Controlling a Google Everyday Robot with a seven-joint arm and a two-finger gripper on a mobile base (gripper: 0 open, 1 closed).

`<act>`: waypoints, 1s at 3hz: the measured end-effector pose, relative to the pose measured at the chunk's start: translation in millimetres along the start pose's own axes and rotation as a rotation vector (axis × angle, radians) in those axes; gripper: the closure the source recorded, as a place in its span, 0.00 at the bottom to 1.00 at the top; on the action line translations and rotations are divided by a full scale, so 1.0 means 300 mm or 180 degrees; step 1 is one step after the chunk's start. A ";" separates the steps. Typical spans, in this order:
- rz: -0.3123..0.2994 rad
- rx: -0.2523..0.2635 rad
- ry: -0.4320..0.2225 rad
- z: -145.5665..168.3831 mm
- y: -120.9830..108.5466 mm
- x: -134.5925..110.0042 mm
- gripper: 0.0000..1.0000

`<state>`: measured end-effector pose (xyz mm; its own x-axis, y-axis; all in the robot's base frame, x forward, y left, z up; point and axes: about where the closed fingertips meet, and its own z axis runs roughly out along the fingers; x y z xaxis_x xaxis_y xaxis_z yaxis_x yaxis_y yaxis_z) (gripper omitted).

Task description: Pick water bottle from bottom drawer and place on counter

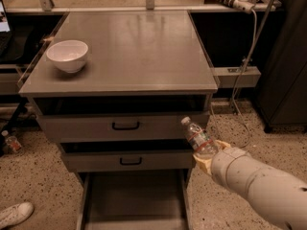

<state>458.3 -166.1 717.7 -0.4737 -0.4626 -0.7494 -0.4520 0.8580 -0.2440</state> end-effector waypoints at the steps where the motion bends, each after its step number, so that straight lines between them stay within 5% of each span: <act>1: -0.0166 0.0136 -0.0167 -0.093 -0.021 -0.087 1.00; 2: -0.0149 0.0149 -0.0145 -0.095 -0.024 -0.073 1.00; 3: -0.0190 0.0180 -0.0268 -0.116 -0.034 -0.150 1.00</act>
Offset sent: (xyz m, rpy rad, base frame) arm -0.0046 0.0000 0.0310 -0.0299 -0.0633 0.0112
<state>458.0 -161.7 775.3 -0.3810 -0.4949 -0.7810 -0.4328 0.8419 -0.3223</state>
